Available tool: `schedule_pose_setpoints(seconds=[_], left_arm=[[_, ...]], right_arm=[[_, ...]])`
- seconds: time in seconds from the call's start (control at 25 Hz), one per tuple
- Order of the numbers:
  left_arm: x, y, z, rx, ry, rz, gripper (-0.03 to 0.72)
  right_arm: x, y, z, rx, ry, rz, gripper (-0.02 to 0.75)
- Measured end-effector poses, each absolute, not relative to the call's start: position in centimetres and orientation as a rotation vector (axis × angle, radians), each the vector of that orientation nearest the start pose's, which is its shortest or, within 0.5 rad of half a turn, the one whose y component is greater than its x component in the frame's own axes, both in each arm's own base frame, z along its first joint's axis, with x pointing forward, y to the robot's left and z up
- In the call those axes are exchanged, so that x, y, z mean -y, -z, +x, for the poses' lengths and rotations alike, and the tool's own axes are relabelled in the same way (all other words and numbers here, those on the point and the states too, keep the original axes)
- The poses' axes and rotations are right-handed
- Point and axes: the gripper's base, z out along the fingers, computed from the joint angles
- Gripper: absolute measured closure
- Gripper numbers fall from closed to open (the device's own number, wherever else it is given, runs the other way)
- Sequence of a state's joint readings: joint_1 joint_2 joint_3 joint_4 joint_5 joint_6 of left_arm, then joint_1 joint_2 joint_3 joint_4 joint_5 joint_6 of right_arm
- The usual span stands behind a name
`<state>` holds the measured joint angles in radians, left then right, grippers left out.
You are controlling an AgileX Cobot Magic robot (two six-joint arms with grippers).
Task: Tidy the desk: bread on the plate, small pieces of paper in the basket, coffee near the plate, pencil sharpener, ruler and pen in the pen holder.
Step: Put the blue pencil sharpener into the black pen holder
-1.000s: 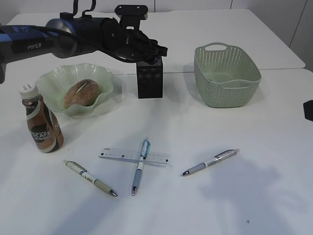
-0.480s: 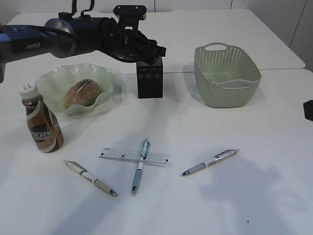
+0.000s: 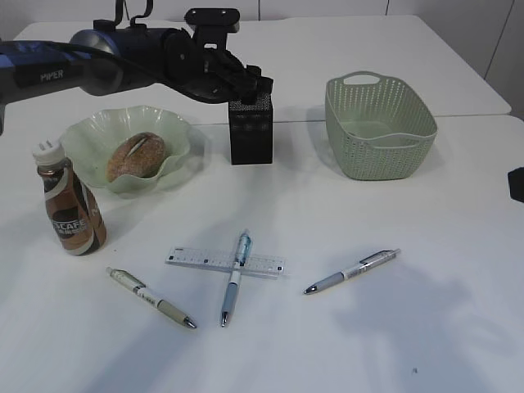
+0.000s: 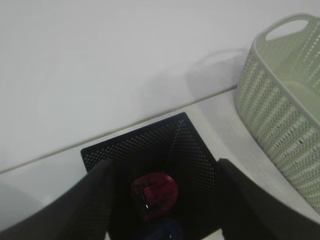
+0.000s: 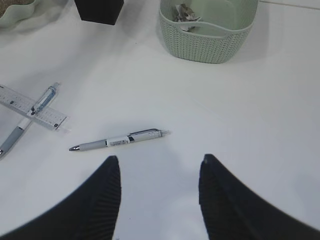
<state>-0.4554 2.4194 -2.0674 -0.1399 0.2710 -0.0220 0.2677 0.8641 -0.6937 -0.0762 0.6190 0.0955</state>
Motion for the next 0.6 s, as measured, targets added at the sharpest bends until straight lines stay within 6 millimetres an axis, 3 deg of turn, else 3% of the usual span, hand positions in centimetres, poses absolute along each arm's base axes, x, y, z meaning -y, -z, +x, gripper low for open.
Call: schedule_pose_setpoints(seconds=[0.24,0.6], left_arm=[[24.8,-19.1,50.0,-2.16,0.344,0.407,0.237],[23.5,-24.3,48.4,-2.182,0.229,0.502,0.251]], right_arm=[[-4.0,-30.5,16.2,-2.26,-0.109,-0.242,0.333],[-4.0,-30.5,16.2,-2.26,-0.109,-0.242,0.333]])
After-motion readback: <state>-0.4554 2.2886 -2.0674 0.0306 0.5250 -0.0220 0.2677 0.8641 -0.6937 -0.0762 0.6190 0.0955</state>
